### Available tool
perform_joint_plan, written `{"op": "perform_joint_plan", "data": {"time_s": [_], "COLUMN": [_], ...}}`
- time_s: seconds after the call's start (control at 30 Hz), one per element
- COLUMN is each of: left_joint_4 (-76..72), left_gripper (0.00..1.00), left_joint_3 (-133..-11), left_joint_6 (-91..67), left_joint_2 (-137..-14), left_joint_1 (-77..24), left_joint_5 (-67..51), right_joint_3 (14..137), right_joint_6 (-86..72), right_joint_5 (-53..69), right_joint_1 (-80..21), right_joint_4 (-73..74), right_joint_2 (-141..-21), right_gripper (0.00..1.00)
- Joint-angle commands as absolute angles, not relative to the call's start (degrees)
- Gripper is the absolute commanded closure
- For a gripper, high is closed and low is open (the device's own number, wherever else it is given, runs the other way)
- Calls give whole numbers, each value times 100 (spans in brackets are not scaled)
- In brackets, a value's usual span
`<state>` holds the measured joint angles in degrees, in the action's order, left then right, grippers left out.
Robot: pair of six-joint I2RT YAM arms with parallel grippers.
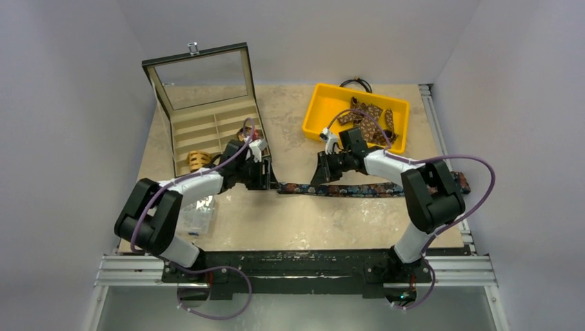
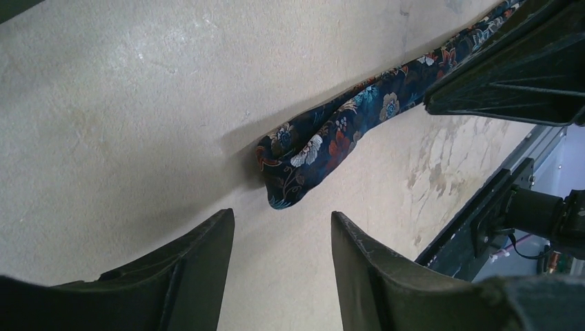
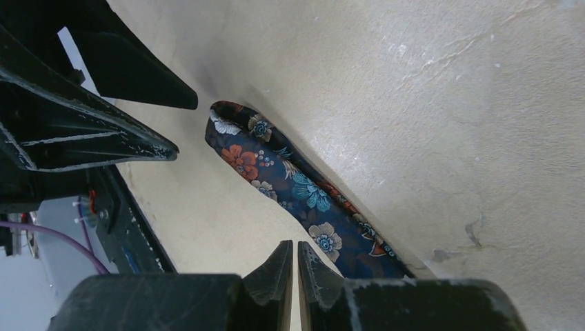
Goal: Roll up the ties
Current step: Roll the tie at the center of the board.
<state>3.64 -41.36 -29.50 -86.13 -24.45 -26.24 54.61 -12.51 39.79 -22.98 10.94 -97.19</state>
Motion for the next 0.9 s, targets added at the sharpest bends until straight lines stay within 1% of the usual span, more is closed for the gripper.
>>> {"op": "perform_joint_plan", "data": {"time_s": [0.0, 0.13, 0.3, 0.53, 0.63, 0.8, 0.87], "left_joint_4": [-237, -400, -577, -829, -900, -957, -962], "left_gripper": [48, 52, 57, 72, 76, 79, 80], "left_joint_3": [-4295, -4371, -4489, -4630, -4736, -4905, -4981], "left_joint_6": [-3067, -3221, -3375, -3654, -3741, -3811, -3823], "left_joint_2": [-8782, -8997, -9138, -9231, -9293, -9519, -9612], "left_joint_1": [-2451, -2446, -2460, -2544, -2655, -2839, -2878], "left_joint_5": [-2925, -2977, -3349, -3711, -3823, -3894, -3919], "right_joint_3": [5555, 5625, 5769, 5839, 5848, 6025, 6060], "right_joint_6": [-1269, -1209, -1098, -926, -916, -870, -864], "right_joint_5": [3742, 3656, 3536, 3416, 3423, 3639, 3751], "right_joint_1": [-2449, -2504, -2523, -2540, -2563, -2567, -2565], "right_joint_4": [870, 904, 1031, 1237, 1260, 1454, 1508], "right_joint_2": [-9844, -10041, -10324, -10485, -10462, -10367, -10292], "right_gripper": [93, 93, 95, 97, 97, 95, 93]}}
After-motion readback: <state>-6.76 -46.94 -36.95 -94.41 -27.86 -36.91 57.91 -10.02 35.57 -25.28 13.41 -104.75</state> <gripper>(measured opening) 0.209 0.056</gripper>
